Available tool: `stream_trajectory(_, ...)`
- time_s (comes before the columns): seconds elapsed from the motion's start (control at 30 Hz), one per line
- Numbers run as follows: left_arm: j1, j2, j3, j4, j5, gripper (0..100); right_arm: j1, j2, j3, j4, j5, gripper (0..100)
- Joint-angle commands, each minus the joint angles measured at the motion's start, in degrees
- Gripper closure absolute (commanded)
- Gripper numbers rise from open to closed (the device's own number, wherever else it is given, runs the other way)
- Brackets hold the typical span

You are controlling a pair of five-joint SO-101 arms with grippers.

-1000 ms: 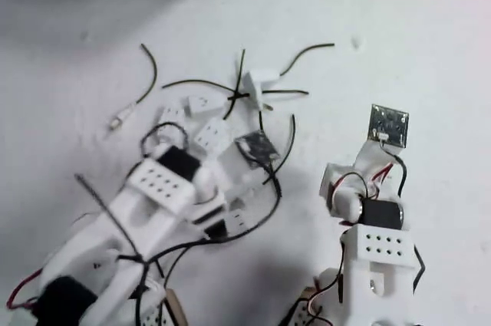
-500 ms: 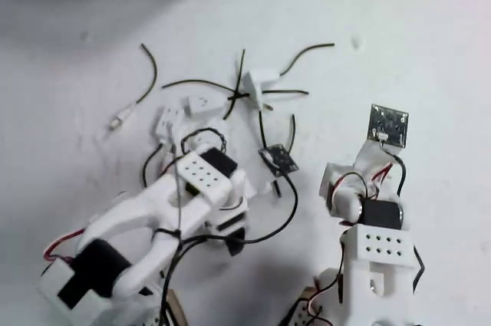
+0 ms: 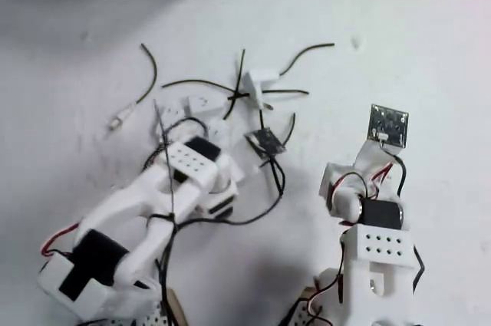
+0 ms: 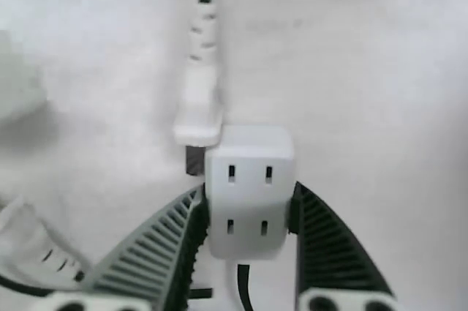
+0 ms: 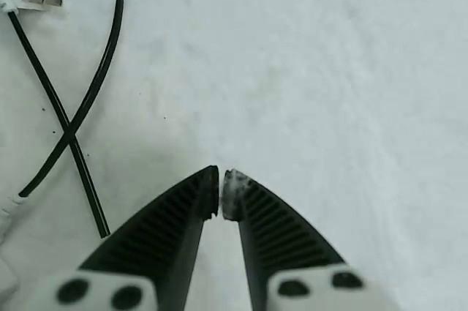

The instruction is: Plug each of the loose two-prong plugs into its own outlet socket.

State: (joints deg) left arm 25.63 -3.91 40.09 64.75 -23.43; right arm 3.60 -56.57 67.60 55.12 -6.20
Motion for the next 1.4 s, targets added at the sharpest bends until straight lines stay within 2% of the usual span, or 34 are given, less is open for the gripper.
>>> stream_trajectory(0.0, -5.6, -0.1, -1.7, -3.3, -1.8, 90, 0.5, -0.2, -0.4, -0.7, -0.4, 97.9)
stream_trajectory(0.2, -8.5, -0.2, -1.7, -6.6, -3.7, 89, 0.3, -0.7, 0.9, -1.0, -0.2, 98.0)
stream_trajectory(0.33, -9.2, -0.3, -1.7, -6.2, -3.3, 80, 0.3, -0.7, 1.0, -1.0, -0.2, 97.8)
stream_trajectory(0.47, -8.7, -0.3, -4.0, -1.0, -1.0, 73, 0.3, -0.7, 1.0, -1.0, -0.3, 97.8)
stream_trajectory(0.73, -9.2, -1.0, -15.7, 12.3, -0.7, 73, -0.7, -0.7, 0.8, -1.0, -0.4, 97.8)
stream_trajectory(0.97, -9.8, -18.7, -12.9, 15.1, -0.6, 73, -2.6, -0.7, 0.8, -1.0, -0.4, 97.7)
stream_trajectory(1.07, -13.8, -28.0, -8.8, 14.2, -0.6, 73, -4.1, -0.7, 0.8, -1.0, -0.4, 97.7)
stream_trajectory(1.3, -32.6, -47.9, 8.4, 6.3, -0.5, 73, -12.8, -0.6, 0.7, -0.7, -0.6, 97.9)
stream_trajectory(1.37, -37.2, -53.8, 14.9, 3.5, -0.5, 73, -15.3, -0.7, 0.7, -0.7, -3.1, 97.8)
